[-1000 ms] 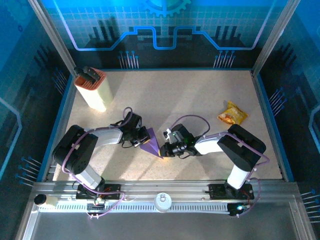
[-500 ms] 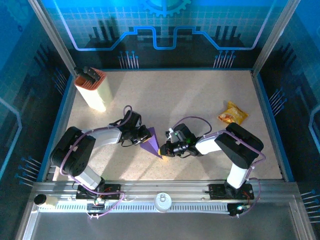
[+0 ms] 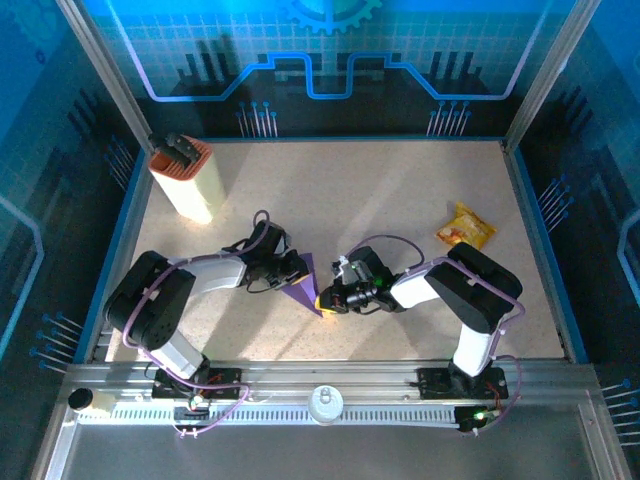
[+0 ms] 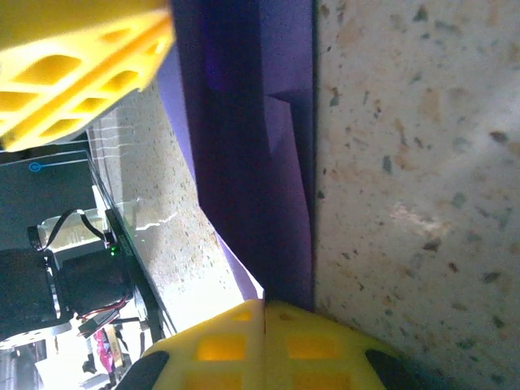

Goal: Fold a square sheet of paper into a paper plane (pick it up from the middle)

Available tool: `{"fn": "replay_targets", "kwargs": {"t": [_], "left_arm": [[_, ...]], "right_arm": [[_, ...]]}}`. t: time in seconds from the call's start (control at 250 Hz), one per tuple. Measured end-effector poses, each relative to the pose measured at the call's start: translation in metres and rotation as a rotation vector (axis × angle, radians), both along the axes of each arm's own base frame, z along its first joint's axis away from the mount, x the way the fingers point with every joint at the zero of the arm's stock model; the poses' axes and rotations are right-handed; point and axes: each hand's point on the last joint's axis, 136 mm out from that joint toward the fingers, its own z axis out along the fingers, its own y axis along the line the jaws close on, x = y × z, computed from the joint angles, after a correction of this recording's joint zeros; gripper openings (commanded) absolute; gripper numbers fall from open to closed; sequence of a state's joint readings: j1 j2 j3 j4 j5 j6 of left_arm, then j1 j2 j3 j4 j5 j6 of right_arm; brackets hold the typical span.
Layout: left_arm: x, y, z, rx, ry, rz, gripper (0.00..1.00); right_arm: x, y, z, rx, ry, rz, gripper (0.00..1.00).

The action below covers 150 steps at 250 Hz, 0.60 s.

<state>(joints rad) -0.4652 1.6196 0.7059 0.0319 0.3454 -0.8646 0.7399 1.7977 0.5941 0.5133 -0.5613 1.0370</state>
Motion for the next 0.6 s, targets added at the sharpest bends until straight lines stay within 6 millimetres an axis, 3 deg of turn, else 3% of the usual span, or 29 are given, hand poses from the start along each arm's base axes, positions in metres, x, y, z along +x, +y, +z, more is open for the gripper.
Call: {"fn": "replay_targets", "kwargs": {"t": [0.196,0.599], "left_arm": [[-0.003,0.002,-0.014,0.019,0.037,0.001,0.12],[0.001,0.007,-0.016,0.058,0.029,0.024,0.11]], "right_arm": [[0.000,0.000,0.000,0.006,0.003,-0.006,0.00],[0.000,0.000,0.000,0.004,0.005,-0.006,0.00]]}}
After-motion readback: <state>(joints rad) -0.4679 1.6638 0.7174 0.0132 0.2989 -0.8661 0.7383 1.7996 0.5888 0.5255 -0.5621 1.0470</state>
